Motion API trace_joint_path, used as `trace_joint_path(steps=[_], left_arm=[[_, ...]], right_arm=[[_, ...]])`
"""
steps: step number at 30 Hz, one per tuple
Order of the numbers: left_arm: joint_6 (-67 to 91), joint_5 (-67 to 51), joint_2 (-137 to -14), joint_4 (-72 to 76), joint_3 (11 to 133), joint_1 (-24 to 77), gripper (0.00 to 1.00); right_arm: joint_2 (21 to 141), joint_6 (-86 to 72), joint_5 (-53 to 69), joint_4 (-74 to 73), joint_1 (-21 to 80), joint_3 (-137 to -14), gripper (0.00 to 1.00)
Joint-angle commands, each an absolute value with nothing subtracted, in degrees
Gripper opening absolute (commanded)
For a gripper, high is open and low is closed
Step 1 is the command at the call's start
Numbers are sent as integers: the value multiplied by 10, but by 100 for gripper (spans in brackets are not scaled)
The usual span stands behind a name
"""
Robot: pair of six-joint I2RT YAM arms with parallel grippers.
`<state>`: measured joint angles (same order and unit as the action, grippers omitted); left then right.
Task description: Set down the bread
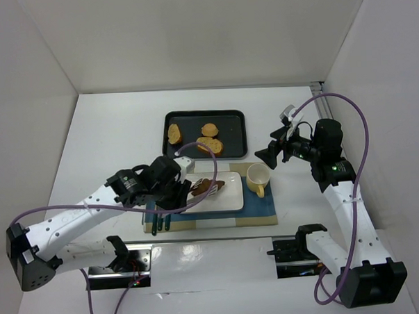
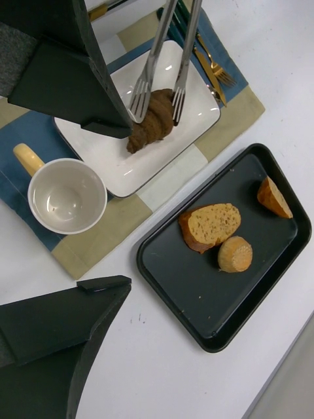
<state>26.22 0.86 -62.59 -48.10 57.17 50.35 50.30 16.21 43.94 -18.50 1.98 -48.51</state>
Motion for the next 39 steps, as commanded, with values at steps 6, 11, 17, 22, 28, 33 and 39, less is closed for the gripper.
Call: trace_joint_path(steps=[6,11,17,22,28,33,39], left_arm=[[283,23,-661,-473,577,525,37],[294,47,-641,-473,577,525,57],[300,57,-601,-478,590,525,59],[300,50,-601,-484,595,525,61],[294,32,-612,-478,583,525,65],[289,26,-617,-472,577,525,69],[289,32,-612,-472,577,525,72]], right_arm=[[503,170,438,-178,18,-502,100],[503,170,438,-178,18,-502,100],[503,170,438,-178,18,-502,100],[503,170,438,-178,18,-502,100],[503,170,438,-178,18,-502,100],[497,170,438,-178,18,-502,100],[497,170,438,-178,18,-502,100]])
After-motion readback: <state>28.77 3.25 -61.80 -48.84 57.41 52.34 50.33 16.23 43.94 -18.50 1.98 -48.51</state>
